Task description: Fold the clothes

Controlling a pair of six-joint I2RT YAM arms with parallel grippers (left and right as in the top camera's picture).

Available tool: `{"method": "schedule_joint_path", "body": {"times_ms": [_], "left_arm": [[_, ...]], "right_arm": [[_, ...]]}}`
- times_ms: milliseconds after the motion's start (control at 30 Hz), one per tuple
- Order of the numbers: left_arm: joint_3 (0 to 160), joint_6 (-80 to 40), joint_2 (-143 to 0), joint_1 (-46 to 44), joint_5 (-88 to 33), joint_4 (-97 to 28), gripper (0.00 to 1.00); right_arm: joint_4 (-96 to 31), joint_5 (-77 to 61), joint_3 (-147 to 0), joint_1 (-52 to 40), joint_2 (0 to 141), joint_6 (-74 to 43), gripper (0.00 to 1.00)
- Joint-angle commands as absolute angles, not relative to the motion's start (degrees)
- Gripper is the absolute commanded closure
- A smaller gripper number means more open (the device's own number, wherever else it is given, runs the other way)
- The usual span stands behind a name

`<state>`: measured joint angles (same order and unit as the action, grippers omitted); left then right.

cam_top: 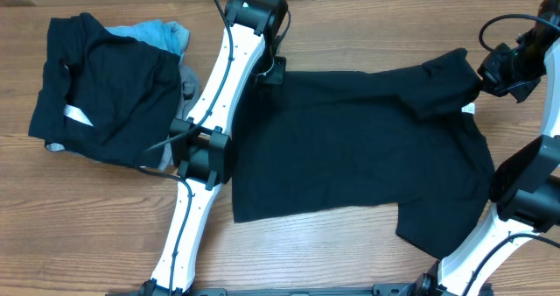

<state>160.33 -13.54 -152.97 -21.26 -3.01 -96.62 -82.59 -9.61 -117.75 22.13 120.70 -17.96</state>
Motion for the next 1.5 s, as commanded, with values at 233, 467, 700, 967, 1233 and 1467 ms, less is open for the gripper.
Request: {"method": "schedule_joint_path", "body": {"times_ms": [233,467,700,967,1233,1467], "left_arm": [[146.5,-13.2,-147.0,-15.4,-2.9,-94.2,0.95],[139.1,-13.1,-146.4,-16.1,-2.5,-93.0,0.96],[139.1,-13.8,-146.1,-17.3,1.5,-95.4,0.96],[138.9,-13.9,-146.1,-16.1,2.0,-94.6,0.96],[136.0,-14.0,-146.1,-16.3,1.9,-92.8,0.96],[136.0,-13.6,-146.1,-15.2,2.5,-92.9,0.34]], "right_arm": [[-81.8,-9.1,-119.0,22.4,117.8,-17.5,0.96],[-82.0,-9.1,-119.0,22.4,117.8,-17.5,0.96],[-83.3,-9.1,-119.0,22.4,117.8,-16.0,0.96],[-82.4,-6.6,-115.0,22.4,117.8,-14.9,0.96],[-79.2,-6.0,-111.2,22.4,118.0,-14.9,0.96],[-80.5,-6.0,-113.0,23.2,118.0,-14.9,0.0]]}}
